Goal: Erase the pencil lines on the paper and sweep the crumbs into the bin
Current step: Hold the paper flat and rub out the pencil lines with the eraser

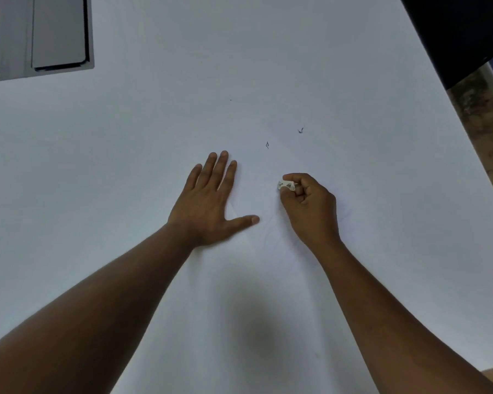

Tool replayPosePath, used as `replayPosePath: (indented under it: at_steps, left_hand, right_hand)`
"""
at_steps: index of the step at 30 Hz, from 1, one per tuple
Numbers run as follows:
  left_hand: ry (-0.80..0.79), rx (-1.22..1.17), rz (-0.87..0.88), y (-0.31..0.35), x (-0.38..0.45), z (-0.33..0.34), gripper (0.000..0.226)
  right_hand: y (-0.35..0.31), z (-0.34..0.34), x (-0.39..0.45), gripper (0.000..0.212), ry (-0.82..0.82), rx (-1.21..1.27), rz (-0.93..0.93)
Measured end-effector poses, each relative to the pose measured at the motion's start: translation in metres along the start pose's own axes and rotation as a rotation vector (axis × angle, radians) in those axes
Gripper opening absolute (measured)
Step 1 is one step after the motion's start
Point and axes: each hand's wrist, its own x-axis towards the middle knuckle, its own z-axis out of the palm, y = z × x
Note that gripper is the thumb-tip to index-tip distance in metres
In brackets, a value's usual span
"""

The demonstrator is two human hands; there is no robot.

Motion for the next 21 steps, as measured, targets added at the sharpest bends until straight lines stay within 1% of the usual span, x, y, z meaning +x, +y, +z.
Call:
replayPosePath:
  at_steps: [2,5,7,8,10,11,13,15,16,18,21]
  left_hand:
    - [0.005,0.013,0.029,-0.004,-0.001,0.003,0.116]
    - [0.058,0.02,0.036,-0.004,-0.002,0.007,0.116]
    - [0.066,0.023,0.04,-0.004,-0.002,0.007,0.115]
    - [0.065,0.022,0.041,-0.004,-0.002,0.006,0.115]
    - [0.048,0.021,0.033,-0.003,-0.001,0.005,0.116]
    - [0.035,0.022,0.028,-0.002,-0.002,0.003,0.117]
    - [0.024,0.021,0.022,-0.001,-0.001,0.003,0.118]
    - [0.029,0.01,0.026,-0.002,-0.001,0.003,0.118]
    - [0.033,0.007,0.029,-0.002,-0.002,0.003,0.118]
    - [0.043,0.012,0.028,-0.003,-0.002,0.004,0.119]
    - [0.07,0.019,0.036,-0.002,-0.001,0.006,0.121]
  right_hand:
    - [-0.008,0.007,-0.001,0.013,-0.043,-0.059,-0.089]
    - [-0.019,0.027,-0.003,0.009,-0.15,-0.192,-0.307]
    - [-0.023,0.039,-0.003,0.011,-0.209,-0.311,-0.416]
    - [-0.023,0.04,0.0,0.013,-0.213,-0.37,-0.454]
    - [-0.016,0.035,0.013,0.022,-0.128,-0.485,-0.514]
    - [-0.011,0.026,0.024,0.025,-0.061,-0.524,-0.511]
    - [0.0,-0.001,0.048,0.027,0.044,-0.58,-0.412]
    - [0.008,-0.019,0.065,0.024,0.086,-0.558,-0.306]
    - [0.008,-0.018,0.067,0.023,0.098,-0.537,-0.287]
    - [-0.003,0.002,0.055,0.023,0.07,-0.492,-0.319]
    - [-0.025,0.042,0.024,0.023,-0.101,-0.413,-0.451]
